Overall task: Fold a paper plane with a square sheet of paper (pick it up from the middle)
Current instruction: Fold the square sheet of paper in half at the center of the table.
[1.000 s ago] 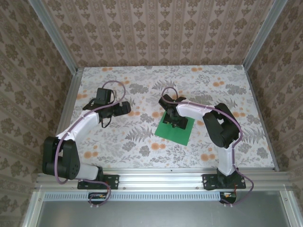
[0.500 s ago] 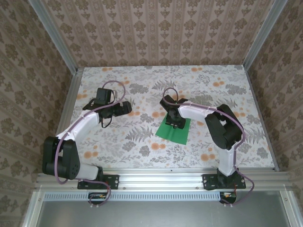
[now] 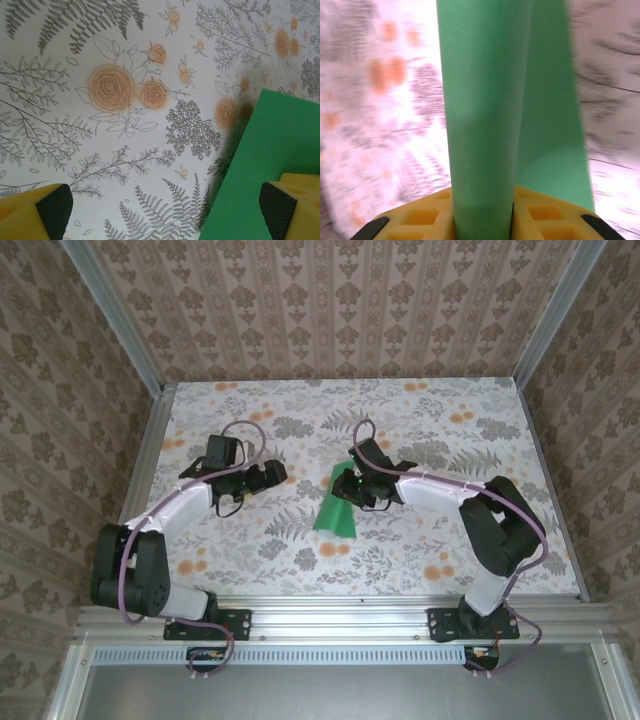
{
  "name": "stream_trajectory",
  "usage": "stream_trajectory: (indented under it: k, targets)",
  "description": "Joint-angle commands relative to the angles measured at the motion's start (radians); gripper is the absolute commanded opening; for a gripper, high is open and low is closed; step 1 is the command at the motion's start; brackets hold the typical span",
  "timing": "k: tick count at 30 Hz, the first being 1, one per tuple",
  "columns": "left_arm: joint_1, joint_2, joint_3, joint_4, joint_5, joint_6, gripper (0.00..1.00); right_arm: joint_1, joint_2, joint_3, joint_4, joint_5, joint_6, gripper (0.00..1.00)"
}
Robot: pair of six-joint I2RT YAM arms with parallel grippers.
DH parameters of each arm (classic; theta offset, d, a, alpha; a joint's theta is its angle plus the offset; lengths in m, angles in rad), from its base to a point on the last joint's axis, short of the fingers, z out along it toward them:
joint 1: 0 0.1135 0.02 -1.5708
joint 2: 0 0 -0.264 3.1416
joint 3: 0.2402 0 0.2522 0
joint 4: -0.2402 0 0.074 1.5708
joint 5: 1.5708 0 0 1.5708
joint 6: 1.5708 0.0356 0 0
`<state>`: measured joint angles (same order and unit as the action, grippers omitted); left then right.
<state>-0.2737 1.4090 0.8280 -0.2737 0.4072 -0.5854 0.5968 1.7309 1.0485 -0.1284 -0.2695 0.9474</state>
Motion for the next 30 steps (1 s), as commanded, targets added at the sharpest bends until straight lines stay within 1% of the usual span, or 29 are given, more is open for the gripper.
stream_trajectory:
  k: [1,5,8,10,14,18,21,24,27,29,30]
  targets:
    - [-0.004,-0.021,-0.027,0.061,0.065,-0.051,0.98,-0.018,-0.027,-0.033,0.248,-0.203,0.040,0.27]
    - [-0.004,-0.040,-0.051,0.094,0.080,-0.066,0.97,-0.023,-0.012,-0.059,0.402,-0.306,0.071,0.27]
    - [-0.008,-0.048,-0.059,0.102,0.077,-0.064,0.96,-0.032,0.017,-0.066,0.398,-0.325,0.060,0.28]
    - [-0.025,-0.043,-0.056,0.095,0.059,-0.047,0.94,-0.038,0.042,-0.061,0.357,-0.328,0.030,0.30]
    - [-0.091,-0.010,-0.023,0.049,-0.004,0.000,0.92,-0.043,0.101,-0.038,0.252,-0.330,-0.057,0.31]
    - [-0.136,0.019,-0.006,0.044,-0.036,0.003,0.88,-0.048,0.155,0.008,0.112,-0.313,-0.159,0.32]
    - [-0.152,0.043,0.006,0.052,-0.036,-0.006,0.85,-0.052,0.187,0.039,0.033,-0.299,-0.222,0.33]
    - [-0.168,0.065,0.018,0.055,-0.036,-0.012,0.82,-0.058,0.209,0.068,-0.042,-0.306,-0.277,0.37]
    - [-0.177,0.078,0.019,0.068,-0.036,-0.023,0.81,-0.064,0.218,0.080,-0.082,-0.300,-0.316,0.42]
    - [-0.176,0.089,0.019,0.078,-0.034,-0.032,0.78,-0.068,0.227,0.092,-0.105,-0.290,-0.330,0.42]
    - [-0.202,0.093,0.018,0.082,-0.036,-0.036,0.77,-0.068,0.228,0.097,-0.111,-0.285,-0.329,0.42]
